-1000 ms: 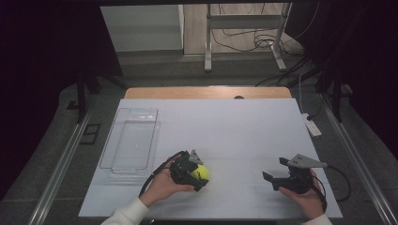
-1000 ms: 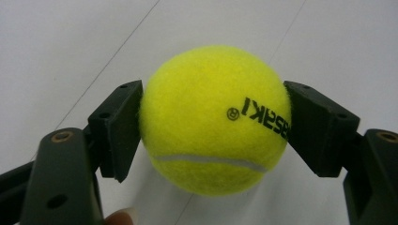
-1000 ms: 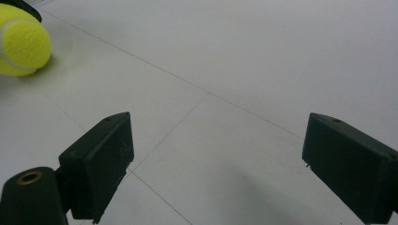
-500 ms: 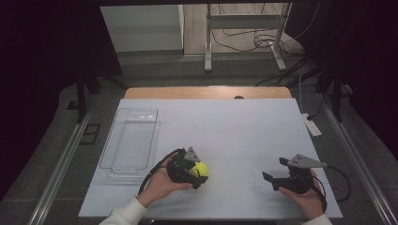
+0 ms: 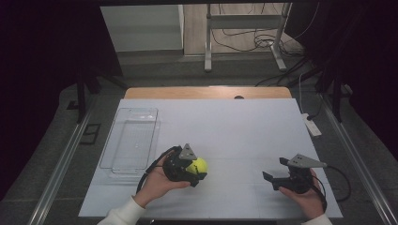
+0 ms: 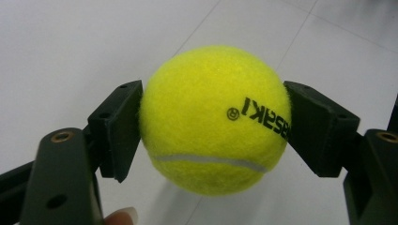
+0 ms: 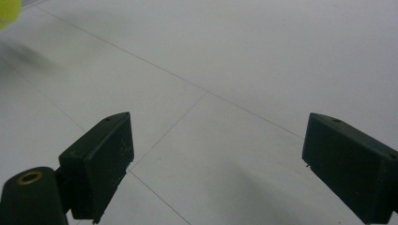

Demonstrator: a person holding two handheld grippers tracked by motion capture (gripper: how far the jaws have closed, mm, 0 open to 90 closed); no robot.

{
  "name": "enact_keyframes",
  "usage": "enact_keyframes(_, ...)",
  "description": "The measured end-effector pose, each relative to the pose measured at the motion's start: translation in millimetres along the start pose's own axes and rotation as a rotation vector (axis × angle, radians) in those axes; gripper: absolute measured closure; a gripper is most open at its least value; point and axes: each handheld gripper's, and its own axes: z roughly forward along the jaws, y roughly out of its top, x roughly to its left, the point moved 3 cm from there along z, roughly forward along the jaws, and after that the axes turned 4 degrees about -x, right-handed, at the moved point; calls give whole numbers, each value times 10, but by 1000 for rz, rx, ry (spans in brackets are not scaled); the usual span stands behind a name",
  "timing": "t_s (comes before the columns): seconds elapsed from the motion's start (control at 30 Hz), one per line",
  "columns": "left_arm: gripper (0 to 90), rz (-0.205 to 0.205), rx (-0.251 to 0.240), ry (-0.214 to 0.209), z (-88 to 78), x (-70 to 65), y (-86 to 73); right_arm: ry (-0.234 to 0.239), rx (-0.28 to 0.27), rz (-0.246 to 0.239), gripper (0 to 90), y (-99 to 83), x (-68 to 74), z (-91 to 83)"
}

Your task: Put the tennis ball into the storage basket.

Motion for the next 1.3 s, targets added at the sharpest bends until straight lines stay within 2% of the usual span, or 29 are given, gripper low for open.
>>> enact_keyframes(1.03,262,-22,-110,57,-286,87,81,-7,3,-1,96,-1,-7,-2)
enact_keyframes(1.3,262,-33,-154,81,-385,121,105,-8,4,-1,96,-3,-8,0)
